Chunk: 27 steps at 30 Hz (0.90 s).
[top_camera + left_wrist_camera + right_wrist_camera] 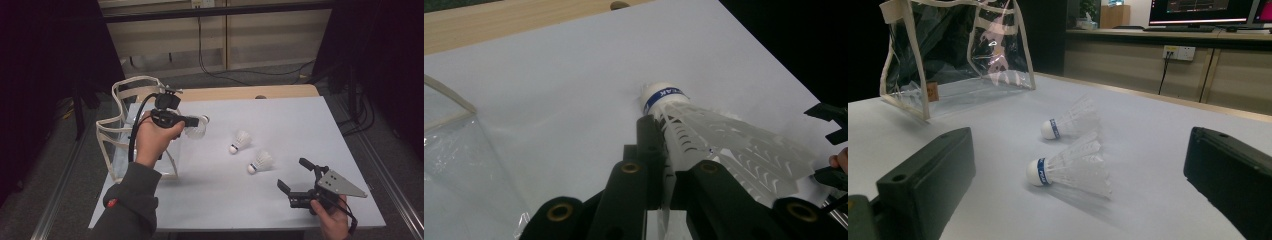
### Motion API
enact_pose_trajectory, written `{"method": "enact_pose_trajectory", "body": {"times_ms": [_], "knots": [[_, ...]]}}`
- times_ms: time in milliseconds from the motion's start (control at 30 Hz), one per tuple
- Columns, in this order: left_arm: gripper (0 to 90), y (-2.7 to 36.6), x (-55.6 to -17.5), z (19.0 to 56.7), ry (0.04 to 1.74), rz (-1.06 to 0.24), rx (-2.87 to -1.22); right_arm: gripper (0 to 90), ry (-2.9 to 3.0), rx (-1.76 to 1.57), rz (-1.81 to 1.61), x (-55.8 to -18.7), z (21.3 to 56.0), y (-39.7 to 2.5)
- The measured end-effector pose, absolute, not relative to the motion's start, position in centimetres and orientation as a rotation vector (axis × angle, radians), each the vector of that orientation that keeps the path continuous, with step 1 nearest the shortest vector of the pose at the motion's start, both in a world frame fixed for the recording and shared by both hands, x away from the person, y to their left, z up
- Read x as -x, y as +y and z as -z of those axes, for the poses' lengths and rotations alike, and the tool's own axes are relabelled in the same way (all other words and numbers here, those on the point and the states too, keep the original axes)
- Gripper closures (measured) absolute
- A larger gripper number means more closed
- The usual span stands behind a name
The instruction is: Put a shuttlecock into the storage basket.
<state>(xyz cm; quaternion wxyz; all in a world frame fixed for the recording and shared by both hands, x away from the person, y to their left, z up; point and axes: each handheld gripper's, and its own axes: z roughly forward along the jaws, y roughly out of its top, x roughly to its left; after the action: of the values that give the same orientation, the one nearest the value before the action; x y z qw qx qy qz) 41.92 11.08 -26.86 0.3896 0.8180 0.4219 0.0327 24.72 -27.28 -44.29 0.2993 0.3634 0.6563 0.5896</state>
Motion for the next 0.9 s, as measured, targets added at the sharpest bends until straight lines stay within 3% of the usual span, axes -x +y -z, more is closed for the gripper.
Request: {"method": "enact_pose_trajectory", "body": {"times_ms": [900], "knots": [[88.8,11.7,-43.2,25.8,1.113,-0.12,-2.056,0.2,1.744,-0.964,-1.569,-24.7,44.3,-27.4]]}}
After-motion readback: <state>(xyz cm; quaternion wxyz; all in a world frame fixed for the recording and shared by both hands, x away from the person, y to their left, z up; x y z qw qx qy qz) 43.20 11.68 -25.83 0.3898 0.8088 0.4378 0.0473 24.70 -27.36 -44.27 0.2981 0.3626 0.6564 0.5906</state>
